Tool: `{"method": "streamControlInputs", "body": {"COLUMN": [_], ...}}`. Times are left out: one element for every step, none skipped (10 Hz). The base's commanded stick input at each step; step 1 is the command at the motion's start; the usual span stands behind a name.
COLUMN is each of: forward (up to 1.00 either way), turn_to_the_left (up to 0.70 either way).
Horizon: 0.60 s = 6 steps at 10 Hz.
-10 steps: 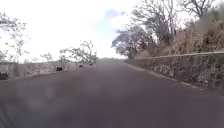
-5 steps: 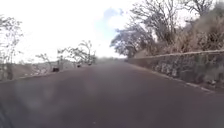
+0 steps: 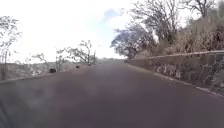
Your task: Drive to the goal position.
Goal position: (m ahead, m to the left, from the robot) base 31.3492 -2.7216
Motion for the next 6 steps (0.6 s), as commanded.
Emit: {"method": "streamControlInputs", "body": {"forward": [0.70, 0.70, 0.70, 0.70, 0.70, 0.70], "turn_to_the_left": [0.00, 0.00, 0.00, 0.00, 0.00, 0.00]}}
